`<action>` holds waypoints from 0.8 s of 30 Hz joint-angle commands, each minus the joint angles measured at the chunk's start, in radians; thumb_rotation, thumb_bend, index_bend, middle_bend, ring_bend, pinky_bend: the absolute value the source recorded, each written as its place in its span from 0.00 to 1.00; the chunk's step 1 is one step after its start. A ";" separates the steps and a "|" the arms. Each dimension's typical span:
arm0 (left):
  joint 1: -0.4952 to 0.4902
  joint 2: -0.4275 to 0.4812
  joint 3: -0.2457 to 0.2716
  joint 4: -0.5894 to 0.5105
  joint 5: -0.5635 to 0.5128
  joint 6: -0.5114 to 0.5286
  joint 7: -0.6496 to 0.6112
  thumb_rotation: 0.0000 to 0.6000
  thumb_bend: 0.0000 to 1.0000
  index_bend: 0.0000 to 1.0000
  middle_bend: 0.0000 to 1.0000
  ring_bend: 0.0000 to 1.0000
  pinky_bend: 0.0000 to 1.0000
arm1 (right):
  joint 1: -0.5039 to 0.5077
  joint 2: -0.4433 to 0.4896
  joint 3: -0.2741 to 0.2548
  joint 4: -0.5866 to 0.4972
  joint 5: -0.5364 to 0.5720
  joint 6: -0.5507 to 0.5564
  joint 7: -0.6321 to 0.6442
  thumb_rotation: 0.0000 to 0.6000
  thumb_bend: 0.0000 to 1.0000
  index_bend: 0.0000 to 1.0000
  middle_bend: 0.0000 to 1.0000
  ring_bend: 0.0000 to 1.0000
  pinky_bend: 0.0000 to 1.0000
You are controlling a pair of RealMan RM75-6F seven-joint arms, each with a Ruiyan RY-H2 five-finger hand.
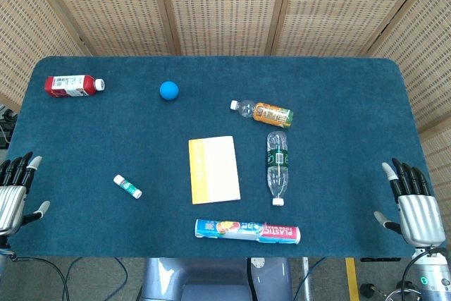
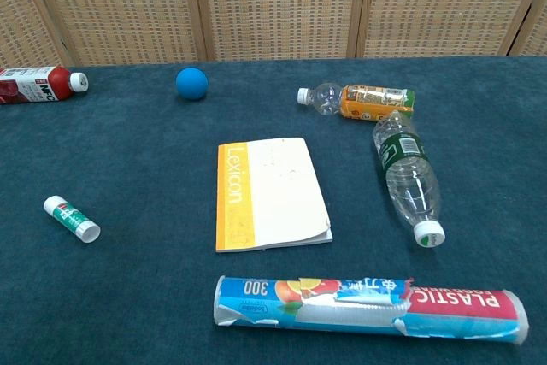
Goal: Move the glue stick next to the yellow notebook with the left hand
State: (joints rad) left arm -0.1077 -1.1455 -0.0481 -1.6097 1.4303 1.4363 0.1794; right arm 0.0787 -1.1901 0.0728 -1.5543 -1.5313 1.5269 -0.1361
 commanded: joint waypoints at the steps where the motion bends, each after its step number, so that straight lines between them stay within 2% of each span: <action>1: 0.000 -0.001 0.000 0.001 -0.003 -0.001 0.002 1.00 0.25 0.00 0.00 0.00 0.00 | 0.001 -0.002 -0.001 0.001 0.000 -0.001 -0.001 1.00 0.00 0.05 0.00 0.00 0.06; 24: -0.003 0.003 0.006 -0.009 0.001 -0.008 0.004 1.00 0.26 0.00 0.00 0.00 0.00 | 0.000 0.003 -0.005 -0.005 0.004 -0.011 0.000 1.00 0.00 0.06 0.00 0.00 0.06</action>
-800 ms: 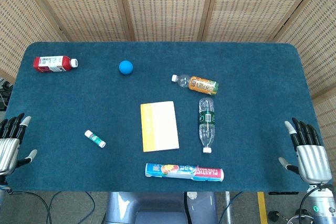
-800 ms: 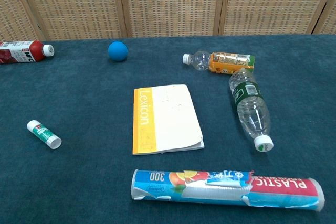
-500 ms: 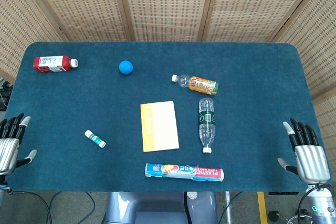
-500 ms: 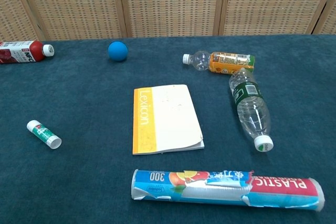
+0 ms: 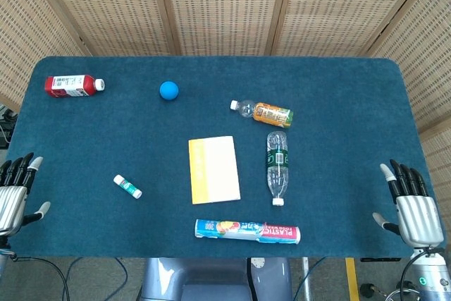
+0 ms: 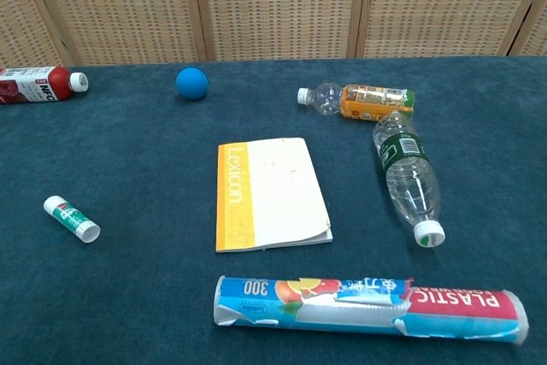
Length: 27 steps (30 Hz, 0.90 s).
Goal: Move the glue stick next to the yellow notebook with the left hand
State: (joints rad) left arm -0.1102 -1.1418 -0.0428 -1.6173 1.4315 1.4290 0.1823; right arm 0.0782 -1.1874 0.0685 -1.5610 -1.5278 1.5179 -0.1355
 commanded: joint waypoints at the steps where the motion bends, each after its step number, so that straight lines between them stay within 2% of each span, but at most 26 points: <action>1: 0.000 0.000 0.001 -0.002 0.000 -0.001 0.003 1.00 0.26 0.00 0.00 0.00 0.00 | 0.000 -0.001 -0.002 0.003 0.002 -0.004 -0.002 1.00 0.00 0.06 0.00 0.00 0.06; 9: -0.009 -0.008 0.015 -0.014 0.019 -0.020 -0.001 1.00 0.28 0.01 0.00 0.00 0.00 | 0.000 0.000 -0.009 -0.011 0.009 -0.020 -0.017 1.00 0.00 0.11 0.00 0.00 0.06; 19: -0.076 -0.018 0.022 -0.026 0.035 -0.126 0.025 1.00 0.30 0.24 0.00 0.00 0.00 | -0.004 0.005 -0.015 -0.025 0.001 -0.015 -0.024 1.00 0.00 0.11 0.00 0.00 0.06; 27: -0.142 0.001 0.007 -0.046 0.008 -0.229 0.038 1.00 0.30 0.30 0.00 0.00 0.00 | -0.008 0.009 -0.015 -0.030 0.000 -0.007 -0.016 1.00 0.00 0.10 0.00 0.00 0.06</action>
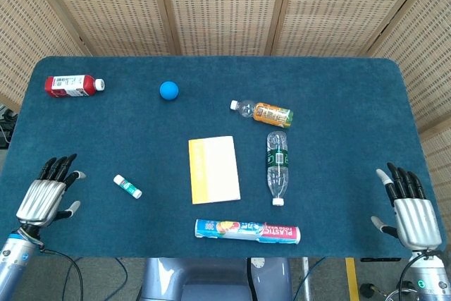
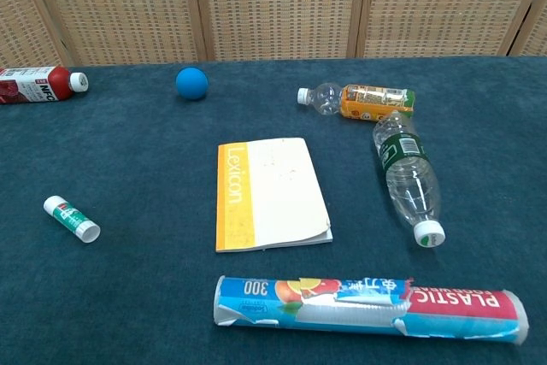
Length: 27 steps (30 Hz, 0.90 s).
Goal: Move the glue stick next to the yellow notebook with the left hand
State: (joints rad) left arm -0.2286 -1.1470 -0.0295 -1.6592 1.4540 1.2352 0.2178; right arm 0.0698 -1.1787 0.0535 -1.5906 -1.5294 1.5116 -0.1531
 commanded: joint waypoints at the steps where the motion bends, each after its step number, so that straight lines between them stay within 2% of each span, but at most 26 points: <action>1: -0.033 0.006 -0.008 -0.003 -0.022 -0.052 0.003 1.00 0.30 0.30 0.00 0.00 0.00 | 0.000 0.001 0.000 0.000 0.002 -0.002 0.002 1.00 0.00 0.10 0.00 0.00 0.06; 9: -0.117 -0.029 -0.017 0.060 -0.088 -0.198 0.044 1.00 0.31 0.34 0.00 0.00 0.00 | 0.003 0.002 0.001 0.000 0.007 -0.012 0.005 1.00 0.00 0.11 0.00 0.00 0.06; 17: -0.170 -0.076 -0.016 0.133 -0.113 -0.268 0.078 1.00 0.31 0.34 0.00 0.00 0.00 | 0.005 -0.002 0.003 0.006 0.013 -0.017 0.005 1.00 0.00 0.10 0.00 0.00 0.06; 27: -0.218 -0.107 0.003 0.167 -0.059 -0.299 0.075 1.00 0.32 0.34 0.00 0.00 0.00 | 0.008 -0.011 0.006 0.015 0.022 -0.024 0.000 1.00 0.00 0.11 0.00 0.00 0.06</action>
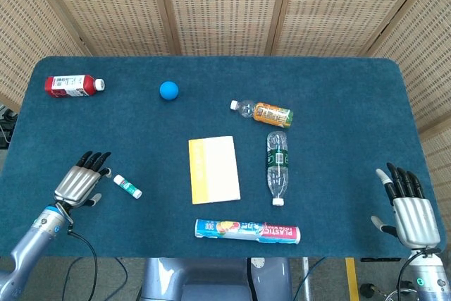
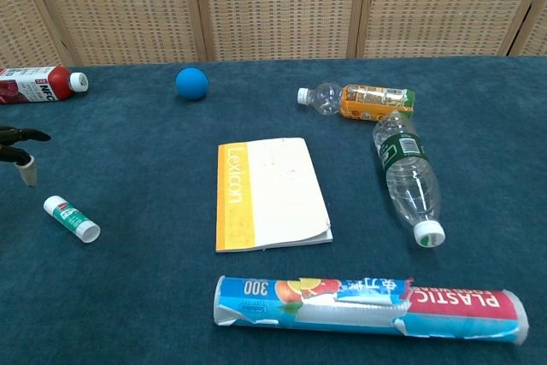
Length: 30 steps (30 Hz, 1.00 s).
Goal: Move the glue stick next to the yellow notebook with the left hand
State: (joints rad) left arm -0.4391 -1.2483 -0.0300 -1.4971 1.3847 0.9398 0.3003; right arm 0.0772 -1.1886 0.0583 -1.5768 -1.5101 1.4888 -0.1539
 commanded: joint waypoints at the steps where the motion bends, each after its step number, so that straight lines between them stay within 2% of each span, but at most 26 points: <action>1: -0.013 -0.010 0.007 0.010 0.020 -0.006 -0.014 1.00 0.32 0.34 0.00 0.00 0.00 | 0.001 -0.001 0.002 0.003 0.005 -0.003 0.001 1.00 0.00 0.11 0.00 0.00 0.06; 18: -0.074 -0.071 0.038 0.117 0.098 -0.027 -0.003 1.00 0.33 0.33 0.00 0.00 0.00 | 0.002 -0.014 0.006 0.013 0.015 -0.003 -0.028 1.00 0.00 0.11 0.00 0.00 0.06; 30: -0.088 -0.140 0.049 0.171 0.099 -0.032 -0.016 1.00 0.33 0.34 0.00 0.00 0.00 | 0.008 -0.020 0.011 0.020 0.031 -0.019 -0.033 1.00 0.00 0.10 0.00 0.00 0.06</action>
State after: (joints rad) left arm -0.5266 -1.3838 0.0169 -1.3304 1.4856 0.9088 0.2853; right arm 0.0850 -1.2082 0.0687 -1.5566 -1.4791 1.4700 -0.1873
